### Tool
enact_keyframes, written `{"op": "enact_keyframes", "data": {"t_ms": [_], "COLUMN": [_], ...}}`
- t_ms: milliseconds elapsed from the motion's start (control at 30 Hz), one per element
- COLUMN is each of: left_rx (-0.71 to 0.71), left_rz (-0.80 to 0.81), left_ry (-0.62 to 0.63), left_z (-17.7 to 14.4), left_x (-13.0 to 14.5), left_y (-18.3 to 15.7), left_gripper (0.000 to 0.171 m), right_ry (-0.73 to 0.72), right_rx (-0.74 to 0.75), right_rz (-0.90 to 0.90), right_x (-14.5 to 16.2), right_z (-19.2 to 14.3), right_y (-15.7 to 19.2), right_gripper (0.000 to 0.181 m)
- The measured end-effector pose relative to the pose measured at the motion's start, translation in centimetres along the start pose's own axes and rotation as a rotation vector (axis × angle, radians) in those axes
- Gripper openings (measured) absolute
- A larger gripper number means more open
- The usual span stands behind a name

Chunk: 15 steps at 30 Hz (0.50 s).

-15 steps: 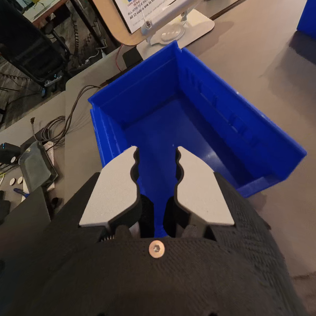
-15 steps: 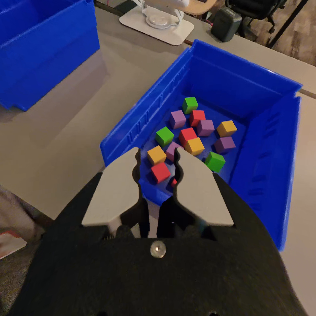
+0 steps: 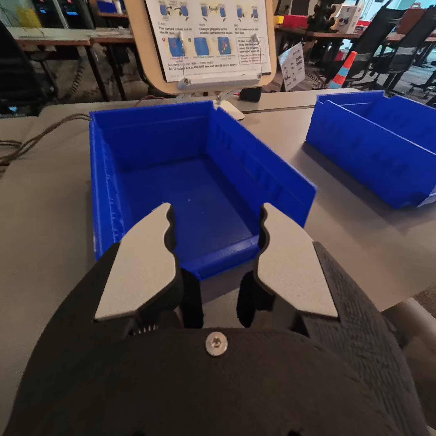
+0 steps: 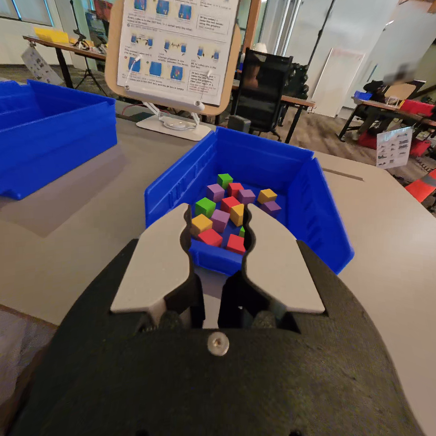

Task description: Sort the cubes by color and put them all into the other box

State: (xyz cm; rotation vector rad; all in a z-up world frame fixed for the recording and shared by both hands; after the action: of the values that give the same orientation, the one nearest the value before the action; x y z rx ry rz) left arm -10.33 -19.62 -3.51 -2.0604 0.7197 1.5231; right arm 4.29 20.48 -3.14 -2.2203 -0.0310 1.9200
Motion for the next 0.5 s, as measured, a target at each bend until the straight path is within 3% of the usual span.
{"op": "enact_keyframes", "data": {"t_ms": [167,367,500], "left_rx": [-0.051,-0.156,-0.171], "left_rz": [0.017,-0.052,-0.035], "left_ry": [-0.017,-0.030,0.002], "left_z": [-0.5,-1.2,-1.5], "left_x": [0.4,1.0,2.4], "left_y": [-1.3,-0.1,0.1], "left_gripper": [0.074,0.099,0.105], "right_ry": [0.051,0.050,0.031], "right_rx": [0.002,0.036,0.037], "right_rz": [-0.026,0.077,0.052], "right_x": [2.3,2.6,2.5], "right_z": [-0.4,0.0,-0.1], "right_y": [1.0,0.2,0.2], "right_gripper": [0.050,0.072,0.071]}}
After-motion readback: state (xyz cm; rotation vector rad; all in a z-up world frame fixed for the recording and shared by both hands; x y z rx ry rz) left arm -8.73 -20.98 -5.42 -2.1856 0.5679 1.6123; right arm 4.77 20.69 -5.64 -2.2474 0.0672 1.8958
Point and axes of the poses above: each gripper's, where its closed fingertips meet, z out along the fingers, x out of its underside, y = z × x across the jaws, the point moved 3 cm from there along -z, back along the fingers, and after that the axes turned 5 degrees about x, right-handed, at the moved point
